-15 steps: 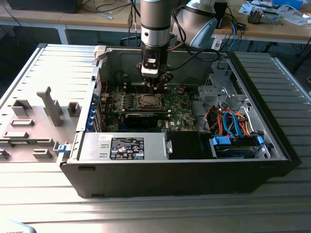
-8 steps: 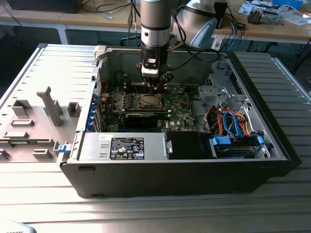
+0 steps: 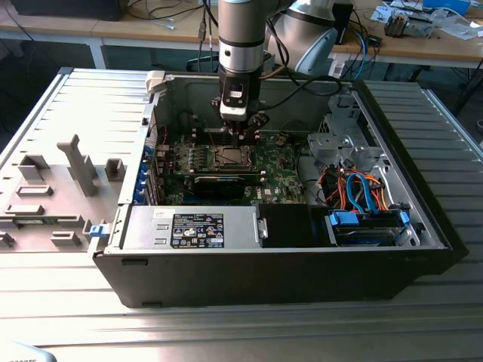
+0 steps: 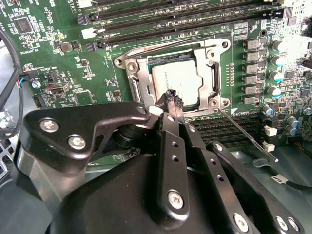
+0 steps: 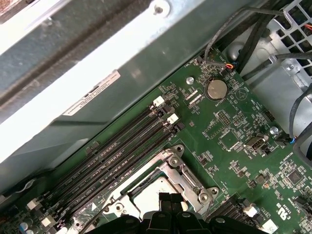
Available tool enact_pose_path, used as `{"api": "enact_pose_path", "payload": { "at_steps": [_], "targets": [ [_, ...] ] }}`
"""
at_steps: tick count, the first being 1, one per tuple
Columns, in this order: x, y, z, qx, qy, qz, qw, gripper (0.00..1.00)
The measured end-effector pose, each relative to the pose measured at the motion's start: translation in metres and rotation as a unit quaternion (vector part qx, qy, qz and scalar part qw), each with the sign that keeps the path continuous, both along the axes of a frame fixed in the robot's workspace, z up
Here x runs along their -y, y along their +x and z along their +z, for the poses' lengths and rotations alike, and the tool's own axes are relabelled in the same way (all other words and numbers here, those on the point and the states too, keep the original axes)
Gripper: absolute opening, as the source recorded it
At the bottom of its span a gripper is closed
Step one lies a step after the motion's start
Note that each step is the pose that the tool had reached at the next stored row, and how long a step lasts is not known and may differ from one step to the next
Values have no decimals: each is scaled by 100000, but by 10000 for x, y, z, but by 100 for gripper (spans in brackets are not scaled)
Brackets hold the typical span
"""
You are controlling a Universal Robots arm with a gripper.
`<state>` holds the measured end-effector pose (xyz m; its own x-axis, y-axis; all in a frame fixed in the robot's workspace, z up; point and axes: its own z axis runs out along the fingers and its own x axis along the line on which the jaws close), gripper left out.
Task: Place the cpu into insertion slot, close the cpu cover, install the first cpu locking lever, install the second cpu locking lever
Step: 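Install the first cpu locking lever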
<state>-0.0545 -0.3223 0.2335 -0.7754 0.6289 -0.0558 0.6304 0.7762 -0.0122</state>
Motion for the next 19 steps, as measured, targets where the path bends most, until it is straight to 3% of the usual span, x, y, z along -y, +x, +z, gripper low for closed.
{"api": "enact_pose_path", "payload": {
  "at_steps": [19],
  "targets": [
    [0, 0, 0, 0, -1, 520, 99999, 11]
  ]
}}
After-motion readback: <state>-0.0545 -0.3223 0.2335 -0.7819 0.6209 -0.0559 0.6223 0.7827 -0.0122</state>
